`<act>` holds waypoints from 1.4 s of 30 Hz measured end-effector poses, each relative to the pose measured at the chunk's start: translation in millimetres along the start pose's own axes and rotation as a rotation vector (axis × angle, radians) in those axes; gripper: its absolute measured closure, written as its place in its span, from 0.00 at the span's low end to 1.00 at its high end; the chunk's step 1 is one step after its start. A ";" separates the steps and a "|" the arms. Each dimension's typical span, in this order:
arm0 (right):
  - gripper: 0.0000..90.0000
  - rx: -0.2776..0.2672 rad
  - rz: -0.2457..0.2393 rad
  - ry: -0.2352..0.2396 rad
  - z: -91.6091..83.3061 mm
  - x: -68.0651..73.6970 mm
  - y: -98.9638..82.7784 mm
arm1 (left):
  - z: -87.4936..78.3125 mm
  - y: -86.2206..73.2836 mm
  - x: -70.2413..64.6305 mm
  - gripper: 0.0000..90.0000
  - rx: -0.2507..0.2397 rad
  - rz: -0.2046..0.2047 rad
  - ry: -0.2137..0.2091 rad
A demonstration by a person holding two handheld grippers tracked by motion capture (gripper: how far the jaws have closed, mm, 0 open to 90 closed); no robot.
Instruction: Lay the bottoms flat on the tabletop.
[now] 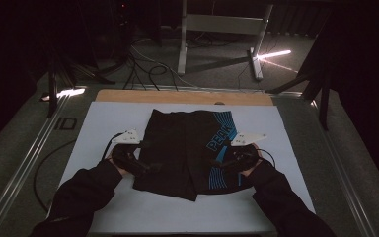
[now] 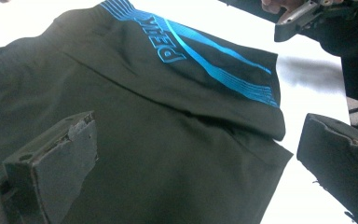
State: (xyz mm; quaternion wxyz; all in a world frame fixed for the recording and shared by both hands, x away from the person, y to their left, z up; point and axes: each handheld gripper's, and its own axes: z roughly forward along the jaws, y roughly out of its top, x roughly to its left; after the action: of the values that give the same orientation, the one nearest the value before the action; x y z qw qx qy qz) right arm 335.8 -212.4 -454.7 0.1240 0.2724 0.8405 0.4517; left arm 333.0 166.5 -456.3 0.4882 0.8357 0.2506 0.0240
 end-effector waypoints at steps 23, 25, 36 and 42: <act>0.09 0.063 0.002 -0.029 -31.9 26.1 -56.2 | -29.4 -59.1 -23.0 0.00 0.071 -0.016 0.063; 0.10 0.077 0.005 -0.036 -35.3 27.2 -61.6 | -33.1 -62.8 -24.3 0.00 0.069 -0.026 0.062; 0.10 0.125 0.064 -0.080 -55.8 22.0 -87.4 | -57.3 -78.6 -23.0 0.00 0.090 -0.036 0.083; 0.10 0.109 0.094 -0.099 -65.9 18.2 -96.3 | -61.7 -83.0 -23.8 0.00 0.081 -0.039 0.084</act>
State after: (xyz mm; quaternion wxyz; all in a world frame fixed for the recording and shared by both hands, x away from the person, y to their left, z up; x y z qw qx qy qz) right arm 257.6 -290.3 -496.7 0.1289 0.3398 0.8429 0.3968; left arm 261.8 238.6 -488.0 0.4433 0.8479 0.2879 0.0396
